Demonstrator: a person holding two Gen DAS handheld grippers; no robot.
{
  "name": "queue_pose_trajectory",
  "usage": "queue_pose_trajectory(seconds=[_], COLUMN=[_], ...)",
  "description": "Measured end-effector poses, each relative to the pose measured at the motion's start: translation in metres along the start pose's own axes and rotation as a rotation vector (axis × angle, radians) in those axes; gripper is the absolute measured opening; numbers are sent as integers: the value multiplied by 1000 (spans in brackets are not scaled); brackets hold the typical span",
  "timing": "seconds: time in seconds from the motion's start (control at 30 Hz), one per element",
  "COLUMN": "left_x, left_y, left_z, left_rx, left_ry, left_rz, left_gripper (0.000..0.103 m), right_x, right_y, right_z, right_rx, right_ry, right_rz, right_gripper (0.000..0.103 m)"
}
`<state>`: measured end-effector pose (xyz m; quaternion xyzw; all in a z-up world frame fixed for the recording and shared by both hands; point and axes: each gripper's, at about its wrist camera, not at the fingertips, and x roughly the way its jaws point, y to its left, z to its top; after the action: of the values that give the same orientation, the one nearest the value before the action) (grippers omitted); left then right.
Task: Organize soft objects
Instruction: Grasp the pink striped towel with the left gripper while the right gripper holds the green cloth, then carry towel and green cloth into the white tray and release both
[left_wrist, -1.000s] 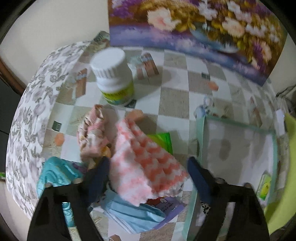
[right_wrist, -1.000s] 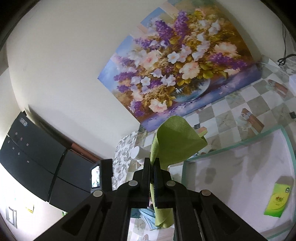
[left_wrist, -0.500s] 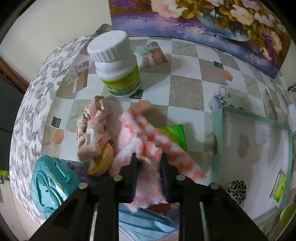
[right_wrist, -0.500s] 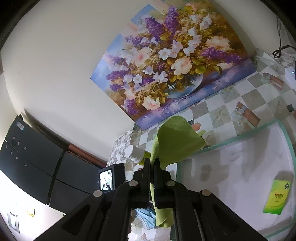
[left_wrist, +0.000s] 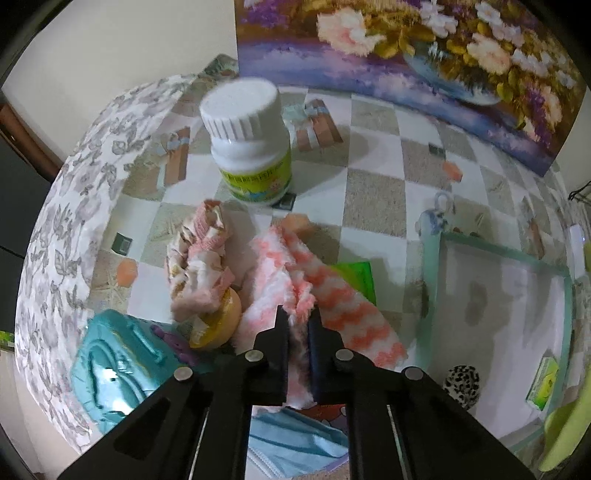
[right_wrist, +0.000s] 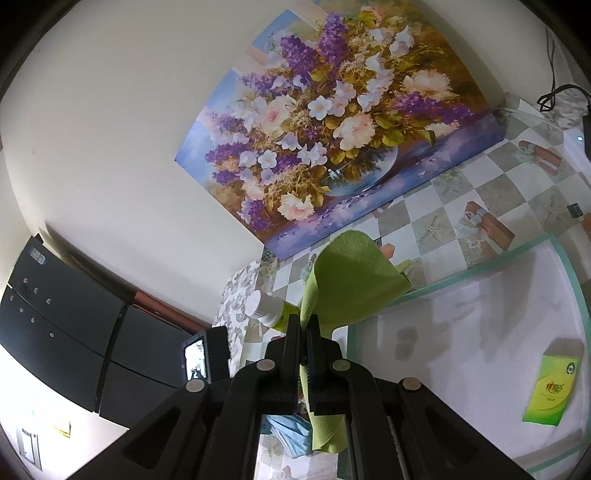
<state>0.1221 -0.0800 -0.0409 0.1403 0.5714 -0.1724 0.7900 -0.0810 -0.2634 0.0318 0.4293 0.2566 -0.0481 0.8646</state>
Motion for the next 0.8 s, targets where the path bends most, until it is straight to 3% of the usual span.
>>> queue_pose_trajectory(seconds=[0.8], left_x=[-114], left_y=[6], left_z=[11], left_rx=[-30], left_ry=[-316], left_rz=[-147], left_gripper=[8], right_x=[-12], right_y=[0], right_z=[-1], right_rx=[4], right_ry=[-38], right_rz=[16], right_gripper=[3])
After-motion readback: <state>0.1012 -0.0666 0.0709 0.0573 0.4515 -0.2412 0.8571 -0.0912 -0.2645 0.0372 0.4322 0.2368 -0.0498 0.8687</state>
